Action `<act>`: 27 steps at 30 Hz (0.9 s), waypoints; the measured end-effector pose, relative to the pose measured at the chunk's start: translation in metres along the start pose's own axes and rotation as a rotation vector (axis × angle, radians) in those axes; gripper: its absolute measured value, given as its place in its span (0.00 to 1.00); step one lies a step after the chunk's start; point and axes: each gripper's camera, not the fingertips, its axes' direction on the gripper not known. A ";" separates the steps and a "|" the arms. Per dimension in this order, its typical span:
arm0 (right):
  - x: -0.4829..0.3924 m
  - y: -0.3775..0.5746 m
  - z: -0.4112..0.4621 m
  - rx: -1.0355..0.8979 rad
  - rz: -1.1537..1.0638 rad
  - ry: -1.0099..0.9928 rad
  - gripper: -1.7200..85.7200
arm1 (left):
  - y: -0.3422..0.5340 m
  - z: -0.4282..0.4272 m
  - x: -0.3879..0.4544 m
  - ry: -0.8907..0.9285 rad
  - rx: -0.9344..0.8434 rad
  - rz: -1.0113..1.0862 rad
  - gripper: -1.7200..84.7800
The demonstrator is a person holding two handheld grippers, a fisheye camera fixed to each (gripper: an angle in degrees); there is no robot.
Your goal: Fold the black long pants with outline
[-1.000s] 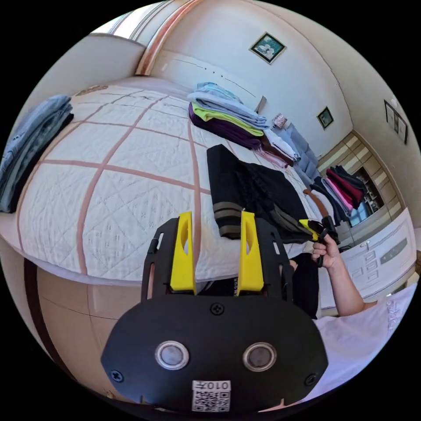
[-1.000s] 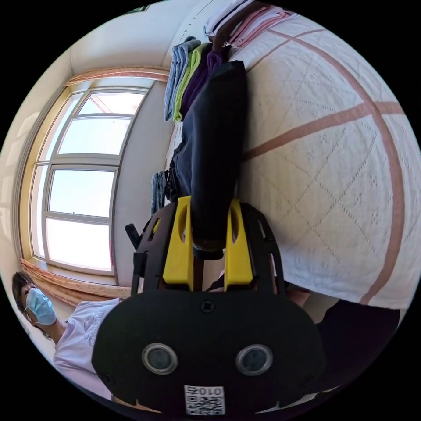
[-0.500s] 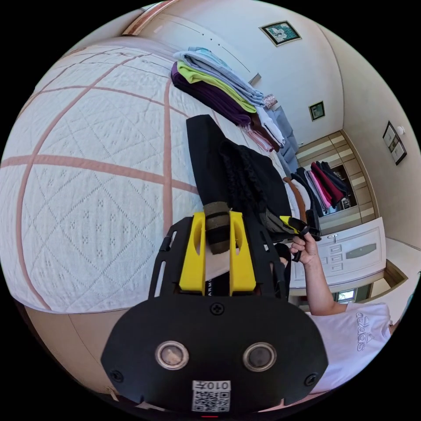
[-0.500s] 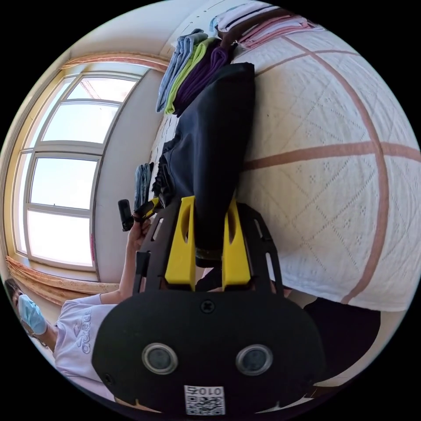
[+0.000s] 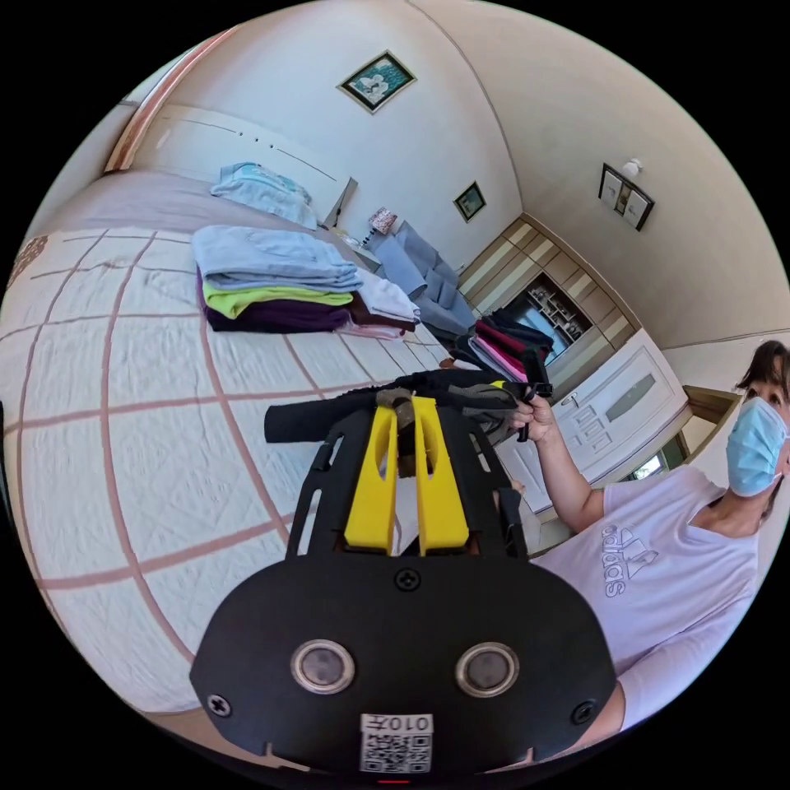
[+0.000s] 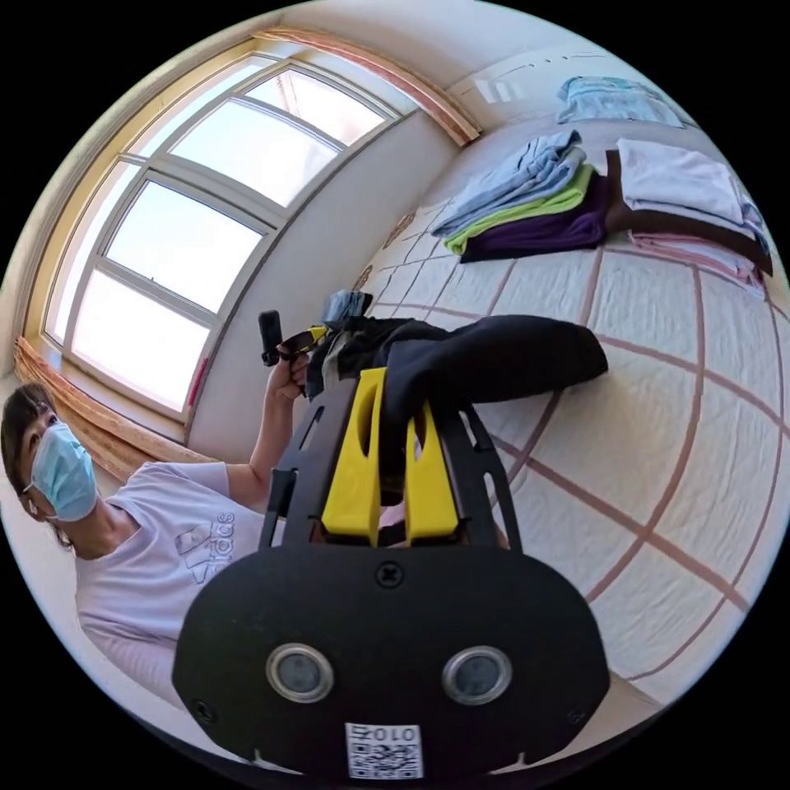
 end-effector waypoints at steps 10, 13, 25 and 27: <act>-0.070 -0.223 -0.053 0.194 -0.456 0.239 0.09 | -0.284 -0.093 0.020 -0.240 0.291 0.311 0.08; -0.055 -0.278 -0.048 0.211 -0.499 0.284 0.09 | -0.340 -0.079 -0.028 -0.214 0.279 0.249 0.08; 0.194 -0.313 0.090 0.084 0.148 -0.074 0.09 | -0.328 0.132 -0.300 -0.155 0.019 -0.350 0.08; 0.186 -0.313 0.097 0.083 0.134 -0.041 0.09 | -0.334 0.131 -0.298 -0.154 0.022 -0.336 0.09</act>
